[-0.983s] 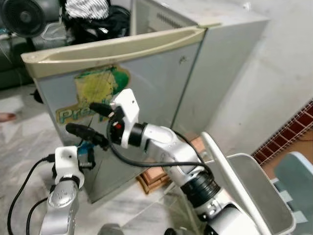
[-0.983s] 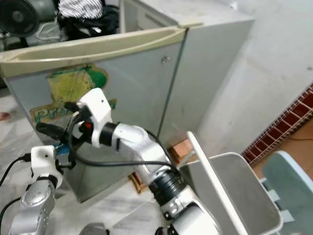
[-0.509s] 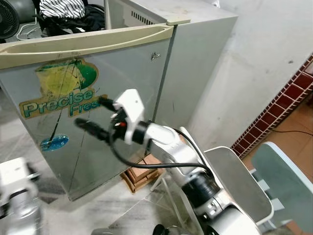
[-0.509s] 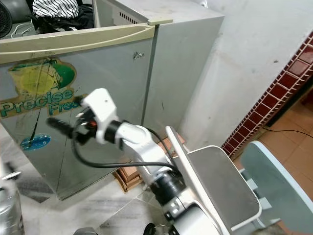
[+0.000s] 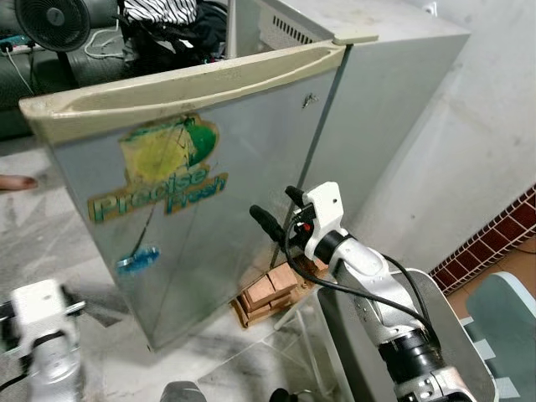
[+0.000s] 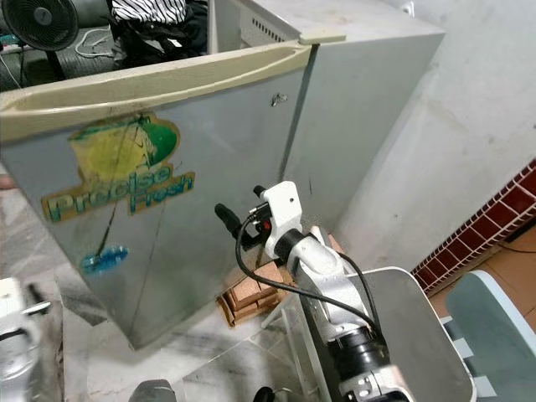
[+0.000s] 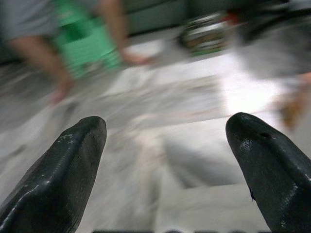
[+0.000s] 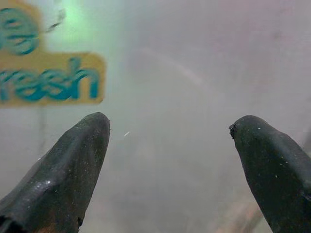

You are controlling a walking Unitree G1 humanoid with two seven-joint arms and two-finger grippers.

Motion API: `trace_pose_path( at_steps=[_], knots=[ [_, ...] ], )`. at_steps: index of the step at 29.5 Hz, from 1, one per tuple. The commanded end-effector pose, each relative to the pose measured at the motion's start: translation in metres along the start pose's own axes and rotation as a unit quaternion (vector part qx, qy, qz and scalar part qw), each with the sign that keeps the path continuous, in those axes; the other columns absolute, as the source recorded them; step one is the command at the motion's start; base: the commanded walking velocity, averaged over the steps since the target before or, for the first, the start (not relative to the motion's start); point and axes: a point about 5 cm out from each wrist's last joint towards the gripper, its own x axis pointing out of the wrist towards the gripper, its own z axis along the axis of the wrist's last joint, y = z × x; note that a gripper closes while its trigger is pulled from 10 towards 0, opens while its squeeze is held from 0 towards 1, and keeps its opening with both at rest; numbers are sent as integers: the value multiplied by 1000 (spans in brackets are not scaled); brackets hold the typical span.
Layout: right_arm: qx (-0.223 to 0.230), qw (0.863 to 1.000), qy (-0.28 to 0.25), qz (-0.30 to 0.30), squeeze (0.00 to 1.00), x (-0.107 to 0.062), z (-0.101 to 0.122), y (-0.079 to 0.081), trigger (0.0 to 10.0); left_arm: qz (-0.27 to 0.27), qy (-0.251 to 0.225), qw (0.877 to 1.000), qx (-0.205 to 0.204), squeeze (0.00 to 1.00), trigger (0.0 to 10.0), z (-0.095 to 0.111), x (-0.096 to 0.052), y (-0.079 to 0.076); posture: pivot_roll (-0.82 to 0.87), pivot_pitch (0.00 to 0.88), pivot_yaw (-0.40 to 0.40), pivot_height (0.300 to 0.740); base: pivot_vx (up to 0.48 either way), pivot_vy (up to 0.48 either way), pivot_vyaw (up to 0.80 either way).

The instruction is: Restocking fridge

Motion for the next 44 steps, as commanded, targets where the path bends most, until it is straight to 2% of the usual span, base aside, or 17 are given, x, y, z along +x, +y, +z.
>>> trace_pose_path(
  at_steps=[1, 5, 8, 12, 20, 28, 44],
  knots=[
    [-5, 1000, -15, 6, 0, 0, 7, -1, 10000, -68, -18, 997, -5, 0, 10000, 5, -6, -19, 154, 0, -62, 740, 0, 0, 800],
    [21, 994, -38, 105, 0, 1, 18, 21, 10000, -100, -32, 994, -1, 0, 10000, 7, -9, -27, 154, 0, -62, 740, 0, 0, 800],
    [36, 983, -35, 174, 0, -1, 20, 37, 10000, -117, -53, 991, -19, 0, 10000, 15, -8, -28, 157, 0, -66, 740, 99, 0, 800],
    [46, 977, -35, 204, 0, -2, 22, 45, 10000, -115, -56, 992, -22, 0, 10000, 19, -6, -28, 159, 0, -66, 740, 434, 0, 777],
    [49, 972, -34, 229, 0, -5, 22, 51, 10000, -129, -52, 990, -22, 0, 10000, 17, -7, -33, 153, 0, -59, 740, 375, 0, 576],
    [55, 977, -28, 206, 0, -2, 22, 45, 10000, -134, -54, 989, -29, 0, 10000, 18, -8, -35, 155, 0, -59, 740, 72, 0, 189],
    [54, 981, -41, 180, 0, 2, 27, 40, 10000, -151, -66, 986, -15, 0, 10000, 19, -9, -37, 157, 0, -56, 740, 0, 472, 0]
  ],
)
